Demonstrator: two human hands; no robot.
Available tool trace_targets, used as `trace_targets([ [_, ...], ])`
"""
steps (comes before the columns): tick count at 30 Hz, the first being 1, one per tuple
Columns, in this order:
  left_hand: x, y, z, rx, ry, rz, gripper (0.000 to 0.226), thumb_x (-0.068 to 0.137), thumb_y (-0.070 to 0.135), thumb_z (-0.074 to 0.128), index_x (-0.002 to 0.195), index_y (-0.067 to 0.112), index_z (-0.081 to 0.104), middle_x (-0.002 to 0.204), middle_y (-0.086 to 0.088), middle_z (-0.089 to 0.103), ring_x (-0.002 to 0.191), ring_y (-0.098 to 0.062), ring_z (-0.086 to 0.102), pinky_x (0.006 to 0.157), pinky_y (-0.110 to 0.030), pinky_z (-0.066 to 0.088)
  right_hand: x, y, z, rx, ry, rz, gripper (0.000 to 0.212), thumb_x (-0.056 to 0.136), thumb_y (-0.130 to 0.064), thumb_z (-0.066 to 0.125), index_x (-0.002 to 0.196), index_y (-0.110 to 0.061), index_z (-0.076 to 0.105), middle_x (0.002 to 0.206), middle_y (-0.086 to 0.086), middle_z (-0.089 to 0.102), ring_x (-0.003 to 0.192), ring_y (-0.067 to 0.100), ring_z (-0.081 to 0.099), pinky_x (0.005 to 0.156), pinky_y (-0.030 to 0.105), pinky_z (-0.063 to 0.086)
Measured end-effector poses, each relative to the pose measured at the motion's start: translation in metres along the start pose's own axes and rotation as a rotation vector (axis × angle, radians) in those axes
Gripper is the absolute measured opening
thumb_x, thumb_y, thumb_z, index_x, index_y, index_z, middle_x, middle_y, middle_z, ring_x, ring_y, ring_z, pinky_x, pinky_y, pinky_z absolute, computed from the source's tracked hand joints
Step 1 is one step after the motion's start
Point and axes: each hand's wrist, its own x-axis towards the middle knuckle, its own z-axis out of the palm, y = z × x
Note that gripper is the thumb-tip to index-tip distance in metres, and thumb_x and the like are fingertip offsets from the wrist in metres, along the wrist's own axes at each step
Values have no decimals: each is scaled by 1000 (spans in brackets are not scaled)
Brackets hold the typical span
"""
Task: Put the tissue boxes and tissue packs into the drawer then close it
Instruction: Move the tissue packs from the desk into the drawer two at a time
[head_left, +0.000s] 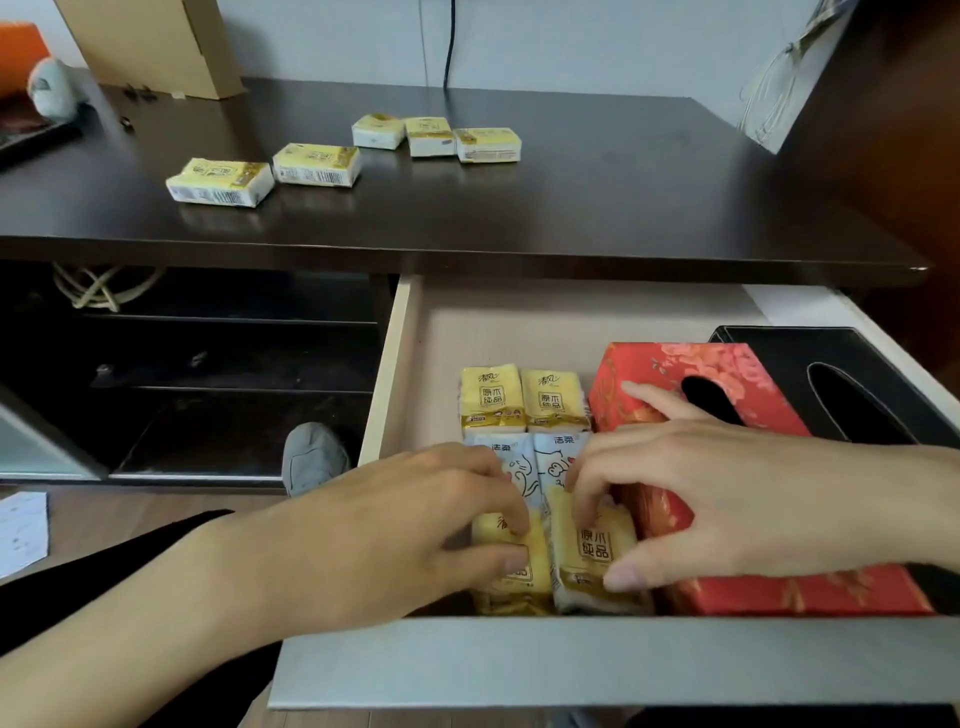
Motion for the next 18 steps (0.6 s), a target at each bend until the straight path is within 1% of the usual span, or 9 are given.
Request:
trace_targets([
  [3,3,-4,2,39,0,0,36,91,52,60,125,43,54,121,24,49,113,1,49,95,-29,45,1,14,10,-3,74,22,40,78,-53,79,114,-44,64,101,-24,65,91,-10,58,92,22,43],
  [6,7,-6,4,58,3,12,42,88,50,66,127,40,53,121,21,52,111,0,51,94,-31,46,1,18,20,17,98,-9,51,82,-52,76,131,-44,61,125,-24,62,110,-10,54,97,16,41],
  [8,8,-7,5,82,4,16,41,87,50,66,124,38,55,120,19,53,112,-2,52,93,-34,48,1,17,27,-34,97,-24,49,84,-49,74,132,-41,63,128,-22,60,115,-4,52,100,17,39],
  [11,9,-9,7,103,20,16,41,85,53,66,122,39,55,121,19,53,114,-2,51,94,-35,48,7,14,26,-78,93,-10,45,83,-50,74,126,-40,66,120,-23,60,111,-3,52,111,24,35],
  [12,9,-9,8,107,32,18,41,85,53,66,122,39,56,120,19,53,115,-1,48,95,-35,47,9,14,25,-123,95,2,42,81,-52,74,120,-42,66,112,-25,61,107,-5,52,119,26,22],
  [13,10,-9,9,112,46,20,41,84,54,66,121,39,56,119,20,53,115,0,46,96,-34,46,12,12,25,-190,95,15,38,79,-55,72,114,-43,65,103,-25,62,104,-3,54,122,26,5],
  [14,10,-8,9,116,55,20,41,84,54,67,120,39,57,119,20,53,115,1,45,96,-33,45,13,10,25,-247,94,27,36,77,-57,69,109,-42,63,96,-23,61,102,-2,55,120,26,-7],
  [15,11,-8,9,121,58,18,41,84,54,67,121,38,57,118,20,53,115,1,44,97,-33,45,14,7,25,-286,88,41,33,76,-57,69,104,-41,61,92,-22,60,101,-1,56,120,28,-10],
  [18,12,-5,9,145,60,18,43,84,55,67,122,38,58,120,20,52,117,1,42,98,-34,45,17,0,24,-349,60,62,30,75,-53,72,95,-41,53,88,-24,56,100,-1,56,121,33,-1],
])
